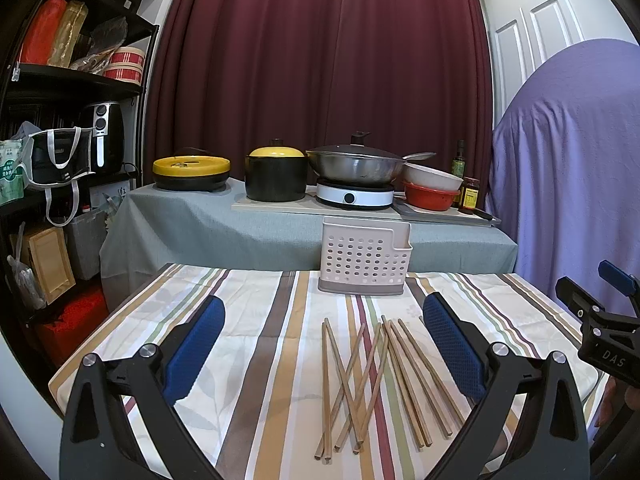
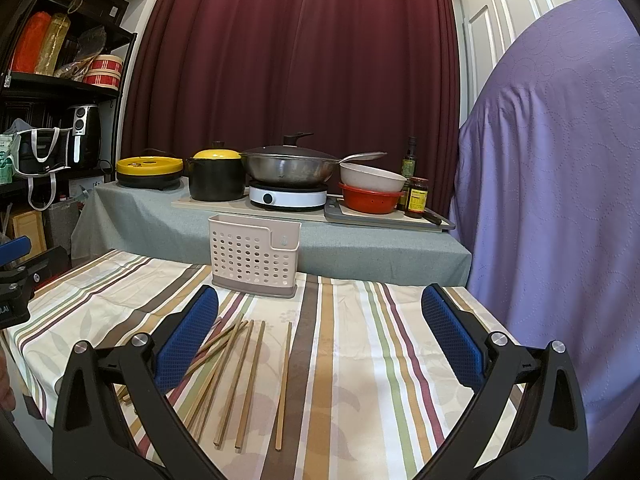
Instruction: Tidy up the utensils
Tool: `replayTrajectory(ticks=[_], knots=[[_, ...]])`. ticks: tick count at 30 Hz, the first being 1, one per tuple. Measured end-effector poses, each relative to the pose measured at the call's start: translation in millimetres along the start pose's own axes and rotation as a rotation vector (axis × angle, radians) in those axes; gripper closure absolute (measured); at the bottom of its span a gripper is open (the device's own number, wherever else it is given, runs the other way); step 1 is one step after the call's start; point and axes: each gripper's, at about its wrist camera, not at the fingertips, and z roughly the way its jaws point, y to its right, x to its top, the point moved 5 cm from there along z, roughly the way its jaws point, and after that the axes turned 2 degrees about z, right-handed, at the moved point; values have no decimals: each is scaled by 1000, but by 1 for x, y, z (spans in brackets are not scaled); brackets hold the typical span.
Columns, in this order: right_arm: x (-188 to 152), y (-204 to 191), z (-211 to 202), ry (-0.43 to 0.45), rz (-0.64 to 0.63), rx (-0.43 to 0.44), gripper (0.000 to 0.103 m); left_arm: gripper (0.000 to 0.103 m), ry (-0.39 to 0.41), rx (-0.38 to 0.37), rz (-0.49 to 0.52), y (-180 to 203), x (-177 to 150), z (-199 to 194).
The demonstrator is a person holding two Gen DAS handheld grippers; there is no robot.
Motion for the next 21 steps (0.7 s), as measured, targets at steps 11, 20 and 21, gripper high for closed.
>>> replayTrajectory(ticks=[11,20,21], knots=[[1,0,0,0,0,0,4,6,-2,0,0,0,0,0],[0,-1,0,0,0,0,4,6,-2,1,-1,0,2,0],[0,-1,0,0,0,0,4,6,-2,0,-1,0,2,0]])
